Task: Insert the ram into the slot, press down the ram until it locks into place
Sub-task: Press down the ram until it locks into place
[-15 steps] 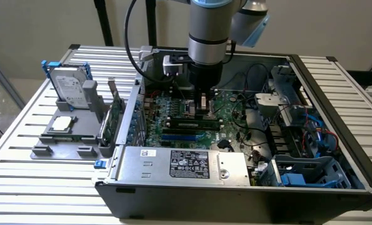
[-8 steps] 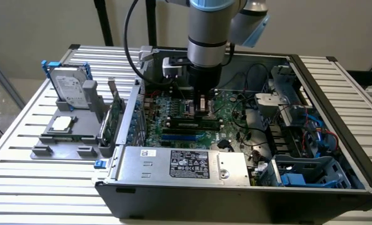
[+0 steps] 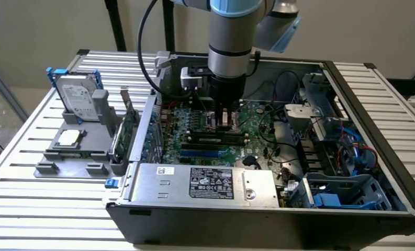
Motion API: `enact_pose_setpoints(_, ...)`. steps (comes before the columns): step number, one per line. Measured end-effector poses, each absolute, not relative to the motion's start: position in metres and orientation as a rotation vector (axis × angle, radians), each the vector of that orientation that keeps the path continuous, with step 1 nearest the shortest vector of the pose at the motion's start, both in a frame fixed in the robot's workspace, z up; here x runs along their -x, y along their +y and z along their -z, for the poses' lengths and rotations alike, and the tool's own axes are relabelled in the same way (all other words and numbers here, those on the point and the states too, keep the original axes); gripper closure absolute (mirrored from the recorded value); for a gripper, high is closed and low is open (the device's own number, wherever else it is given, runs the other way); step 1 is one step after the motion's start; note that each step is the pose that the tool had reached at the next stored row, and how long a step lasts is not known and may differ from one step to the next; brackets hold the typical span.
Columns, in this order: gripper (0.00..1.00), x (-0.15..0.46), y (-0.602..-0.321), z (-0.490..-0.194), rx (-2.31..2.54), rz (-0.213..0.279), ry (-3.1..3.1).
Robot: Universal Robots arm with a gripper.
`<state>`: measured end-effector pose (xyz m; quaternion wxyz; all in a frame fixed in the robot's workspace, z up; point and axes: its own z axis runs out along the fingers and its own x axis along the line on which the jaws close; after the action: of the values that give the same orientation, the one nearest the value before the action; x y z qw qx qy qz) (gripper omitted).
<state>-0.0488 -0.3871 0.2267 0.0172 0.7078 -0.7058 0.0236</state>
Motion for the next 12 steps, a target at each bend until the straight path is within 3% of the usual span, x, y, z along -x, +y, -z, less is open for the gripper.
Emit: enact_pose_setpoints(12,0.89,0.049,-0.387,-0.251,-2.199,-0.068,-2.193)
